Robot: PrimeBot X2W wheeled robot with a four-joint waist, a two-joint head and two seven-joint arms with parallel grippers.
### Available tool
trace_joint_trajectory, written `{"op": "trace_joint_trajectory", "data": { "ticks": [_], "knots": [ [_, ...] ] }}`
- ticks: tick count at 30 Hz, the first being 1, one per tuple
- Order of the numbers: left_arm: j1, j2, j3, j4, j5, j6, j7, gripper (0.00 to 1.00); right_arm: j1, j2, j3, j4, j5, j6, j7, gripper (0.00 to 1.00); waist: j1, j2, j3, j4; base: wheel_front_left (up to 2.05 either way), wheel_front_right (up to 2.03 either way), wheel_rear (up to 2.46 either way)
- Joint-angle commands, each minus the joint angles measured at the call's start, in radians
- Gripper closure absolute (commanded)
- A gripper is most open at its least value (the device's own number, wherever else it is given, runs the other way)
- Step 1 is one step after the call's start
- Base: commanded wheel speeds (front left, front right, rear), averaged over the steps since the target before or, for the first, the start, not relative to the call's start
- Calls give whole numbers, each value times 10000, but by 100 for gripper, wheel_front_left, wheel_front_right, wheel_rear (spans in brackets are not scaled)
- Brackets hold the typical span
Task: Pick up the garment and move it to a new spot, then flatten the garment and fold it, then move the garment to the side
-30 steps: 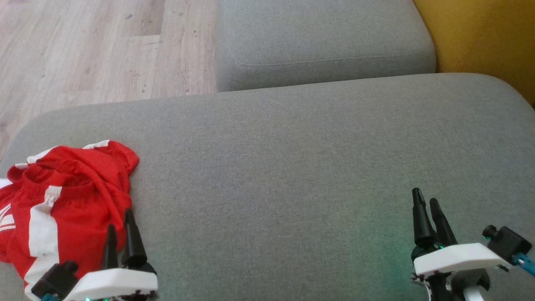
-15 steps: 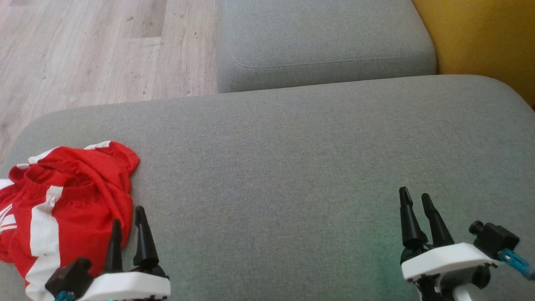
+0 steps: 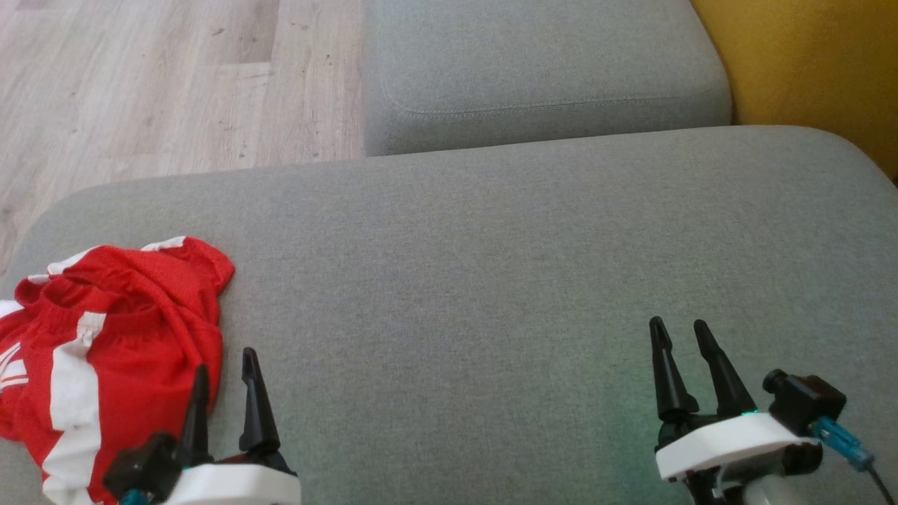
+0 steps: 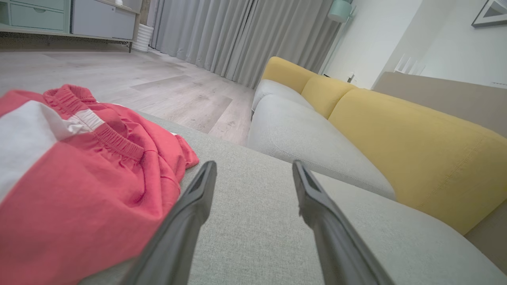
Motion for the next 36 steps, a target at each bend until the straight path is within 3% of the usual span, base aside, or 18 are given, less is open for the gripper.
{"op": "trace_joint_trajectory", "data": {
  "ticks": [1,29,36],
  "knots": [
    [-222,107,135,-301,348,67,-147,0,-245,-84,263,-384,-365,-6,-197,0,-1,0,1,-3,0,0,0],
    [-166,133,-48,-44,3948,821,-946,0,-328,-99,581,-190,-3621,-7,-993,0,-1,0,33,-45,0,0,0],
    [-153,135,16,155,4174,872,-1018,0,-311,-101,395,-25,-3808,-7,-1064,0,-1,0,-20,-88,0,0,0]
  ]
}}
